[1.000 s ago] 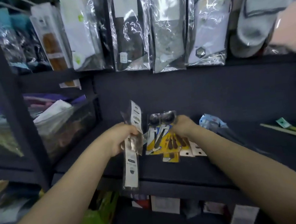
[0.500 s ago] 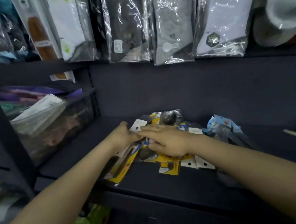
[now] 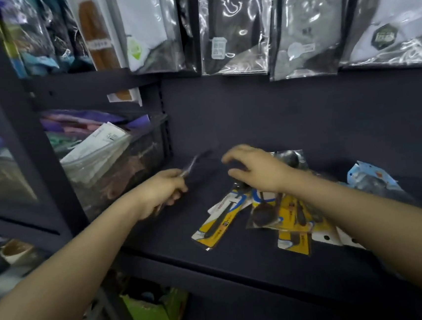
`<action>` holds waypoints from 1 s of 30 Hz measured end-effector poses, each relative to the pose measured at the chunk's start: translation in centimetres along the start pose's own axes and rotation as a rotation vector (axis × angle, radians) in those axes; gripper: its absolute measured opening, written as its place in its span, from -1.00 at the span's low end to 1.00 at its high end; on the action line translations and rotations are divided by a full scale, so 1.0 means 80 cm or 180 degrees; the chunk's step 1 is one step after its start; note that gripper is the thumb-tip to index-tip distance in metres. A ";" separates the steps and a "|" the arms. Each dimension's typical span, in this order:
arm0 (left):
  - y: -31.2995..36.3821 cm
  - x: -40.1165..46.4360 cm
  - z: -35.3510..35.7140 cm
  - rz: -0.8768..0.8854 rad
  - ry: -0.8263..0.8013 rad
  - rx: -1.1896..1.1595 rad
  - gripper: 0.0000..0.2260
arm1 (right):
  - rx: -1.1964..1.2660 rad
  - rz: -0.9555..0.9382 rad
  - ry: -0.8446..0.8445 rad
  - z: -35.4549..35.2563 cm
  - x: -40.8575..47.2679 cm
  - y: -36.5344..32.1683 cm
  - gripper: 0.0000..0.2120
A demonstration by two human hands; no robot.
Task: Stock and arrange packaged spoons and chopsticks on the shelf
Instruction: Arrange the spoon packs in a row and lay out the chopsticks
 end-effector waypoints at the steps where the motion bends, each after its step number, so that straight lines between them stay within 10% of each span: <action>1: 0.002 -0.002 0.002 -0.0038 -0.0143 -0.0425 -0.86 | 0.0151 -0.0043 0.0157 -0.003 0.009 -0.011 -0.60; 8: 0.027 -0.031 0.020 0.0258 -0.1337 -0.1663 -0.74 | 0.0665 0.0461 0.0970 -0.012 0.052 -0.016 -0.33; 11: 0.025 -0.029 0.012 0.0383 -0.1115 -0.1754 -0.75 | 0.2222 0.1017 0.0760 0.009 0.066 0.016 -0.65; 13: 0.015 -0.018 0.002 0.0479 -0.0640 -0.1178 -0.76 | 0.2759 0.1386 0.0437 0.033 0.074 0.029 -0.96; 17: 0.016 -0.009 -0.038 0.1389 0.0951 0.1914 -0.51 | 0.2545 0.1842 0.0651 0.055 0.090 0.067 -0.82; 19: 0.016 -0.011 -0.010 0.2040 0.0819 0.2820 -0.50 | 0.2791 0.2088 0.0736 0.070 0.095 0.079 -0.84; 24: -0.030 0.016 0.020 0.1209 0.0018 0.3165 -0.47 | 0.3050 0.2154 0.0769 0.074 0.103 0.087 -0.83; 30: -0.034 0.039 0.013 0.0591 -0.0002 0.3146 -0.48 | 0.1000 0.1348 -0.0005 0.029 0.076 0.069 -0.78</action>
Point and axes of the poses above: each hand's wrist, its own x-axis towards the middle knuckle, its own z-axis out of the palm, y = z × x, the point moved 10 cm from there along x, towards the middle knuckle, and after that the axes turned 10 degrees about x, right-handed, at the moved point
